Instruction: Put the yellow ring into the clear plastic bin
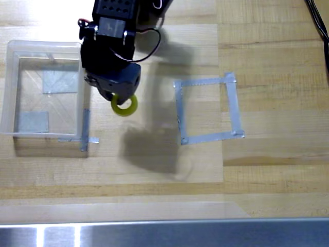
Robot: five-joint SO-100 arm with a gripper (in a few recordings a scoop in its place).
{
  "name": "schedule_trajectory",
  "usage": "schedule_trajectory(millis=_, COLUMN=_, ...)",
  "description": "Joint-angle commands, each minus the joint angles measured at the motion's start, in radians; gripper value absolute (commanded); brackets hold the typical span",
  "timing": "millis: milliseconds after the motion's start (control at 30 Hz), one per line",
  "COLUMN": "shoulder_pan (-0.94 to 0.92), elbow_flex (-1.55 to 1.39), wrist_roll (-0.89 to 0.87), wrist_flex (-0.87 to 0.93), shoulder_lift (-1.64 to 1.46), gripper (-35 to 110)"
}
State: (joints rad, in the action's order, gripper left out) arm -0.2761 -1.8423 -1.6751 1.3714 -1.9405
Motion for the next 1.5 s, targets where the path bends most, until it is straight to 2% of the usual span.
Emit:
schedule_trajectory(millis=0, shoulder_pan=-0.247, elbow_flex=0.028, wrist_roll=0.054, wrist_flex=0.003, shoulder_lift=-0.080, gripper=0)
schedule_trajectory(millis=233, shoulder_pan=-0.482, elbow_flex=0.058, wrist_roll=0.095, wrist_flex=-0.038, shoulder_lift=0.025, gripper=0)
schedule_trajectory(millis=500, shoulder_pan=-0.597, elbow_flex=0.127, wrist_roll=0.110, wrist_flex=-0.183, shoulder_lift=0.229, gripper=1)
schedule_trajectory(millis=800, shoulder_pan=-0.601, elbow_flex=0.198, wrist_roll=0.112, wrist_flex=-0.255, shoulder_lift=0.414, gripper=1)
schedule_trajectory(millis=1267, shoulder_pan=-0.577, elbow_flex=0.186, wrist_roll=0.112, wrist_flex=-0.374, shoulder_lift=0.522, gripper=1)
schedule_trajectory(millis=1467, shoulder_pan=-0.565, elbow_flex=0.184, wrist_roll=0.112, wrist_flex=-0.394, shoulder_lift=0.554, gripper=13)
